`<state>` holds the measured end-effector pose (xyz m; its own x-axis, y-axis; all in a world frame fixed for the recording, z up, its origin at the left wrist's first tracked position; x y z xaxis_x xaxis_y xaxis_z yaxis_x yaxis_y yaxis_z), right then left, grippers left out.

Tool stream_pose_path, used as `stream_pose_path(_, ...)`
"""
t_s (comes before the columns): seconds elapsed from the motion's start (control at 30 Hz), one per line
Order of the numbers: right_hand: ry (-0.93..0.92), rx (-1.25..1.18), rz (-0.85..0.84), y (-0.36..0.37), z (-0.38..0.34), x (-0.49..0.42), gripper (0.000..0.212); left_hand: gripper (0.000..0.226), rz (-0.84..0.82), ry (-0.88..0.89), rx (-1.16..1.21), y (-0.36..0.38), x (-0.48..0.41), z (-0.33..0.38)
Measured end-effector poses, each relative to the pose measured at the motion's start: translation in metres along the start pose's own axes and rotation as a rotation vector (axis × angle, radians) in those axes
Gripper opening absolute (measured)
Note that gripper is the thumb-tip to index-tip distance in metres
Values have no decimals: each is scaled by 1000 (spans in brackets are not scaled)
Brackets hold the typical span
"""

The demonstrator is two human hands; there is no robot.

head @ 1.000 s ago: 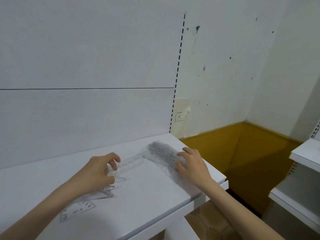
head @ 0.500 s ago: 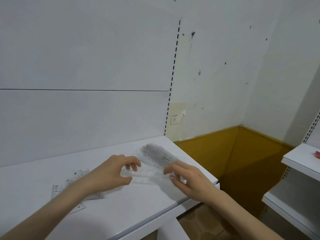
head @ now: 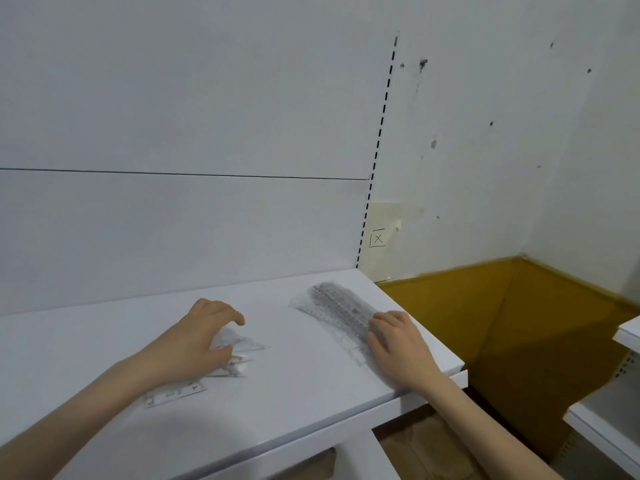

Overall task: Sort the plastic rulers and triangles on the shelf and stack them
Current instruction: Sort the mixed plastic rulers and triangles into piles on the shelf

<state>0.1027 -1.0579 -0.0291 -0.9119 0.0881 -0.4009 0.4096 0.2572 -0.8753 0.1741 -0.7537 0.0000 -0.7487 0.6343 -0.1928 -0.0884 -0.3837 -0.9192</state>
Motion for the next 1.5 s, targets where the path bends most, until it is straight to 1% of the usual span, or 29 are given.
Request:
stream_pose_path(0.07,8,31,30,-3,-2,0,36,33,-21,-19,-18,0,1,-2)
stream_pose_path(0.13,-4,52,80,-7,-4,-1,39,34,-33,-31,-52,-1,2,-3)
stream_pose_path(0.2,-26,21,100,-9,-11,-2,41,36,-21,-49,-100,-5,5,-7)
stream_pose_path(0.23,-26,1,88,-8,-16,-4,42,36,-9,-53,-130,-9,9,-10)
stream_pose_path(0.3,-44,-37,67,-5,-31,-7,55,36,14,-63,-179,-19,21,-18)
stream_pose_path(0.33,-56,-57,56,-4,-42,-8,59,36,26,-77,-189,-26,29,-25)
stream_pose_path(0.43,-93,-119,-6,6,-88,-18,50,35,73,-154,-184,-52,64,-53)
stream_pose_path(0.6,-213,-205,-89,25,-201,-41,60,32,155,-335,-207,-104,152,-113)
stream_pose_path(0.7,-324,-270,-179,53,-295,-50,59,33,213,-449,-215,-141,227,-154)
stream_pose_path(0.8,-449,-323,-226,86,-402,-51,57,29,268,-562,-192,-170,313,-206)
stream_pose_path(0.9,-561,-365,-255,117,-503,-42,51,28,326,-662,-172,-199,392,-256)
stream_pose_path(0.97,-587,-392,-307,136,-561,-33,42,29,354,-708,-183,-220,439,-290)
stream_pose_path(1.07,-662,-373,-384,159,-644,-16,34,40,317,-773,-192,-234,501,-342)
stream_pose_path(1.13,-693,-349,-424,171,-694,-3,40,54,241,-768,-135,-232,525,-368)
stream_pose_path(1.2,-644,-291,-490,185,-730,8,53,71,154,-726,-87,-231,533,-384)
stream_pose_path(1.27,-588,-191,-561,198,-754,18,62,88,87,-678,-76,-231,532,-393)
stream_pose_path(1.33,-567,-95,-594,206,-767,21,68,95,61,-631,-44,-231,526,-400)
stream_pose_path(1.4,-536,-115,-571,209,-769,18,64,97,77,-566,-12,-230,519,-405)
stream_pose_path(1.5,-450,-231,-512,207,-763,15,47,96,153,-500,21,-233,512,-413)
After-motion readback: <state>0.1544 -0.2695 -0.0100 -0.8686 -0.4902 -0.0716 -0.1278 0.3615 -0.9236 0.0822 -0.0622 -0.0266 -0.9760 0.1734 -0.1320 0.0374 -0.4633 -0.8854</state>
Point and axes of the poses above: each hand's wrist, its own x-axis away from the middle knuckle, its own y-axis out of the palm, z = x × y, the point moved 6 cm from there along -x, towards the middle knuckle, and after that the axes turned 2 degrees about -x, right-handed, at the moved point
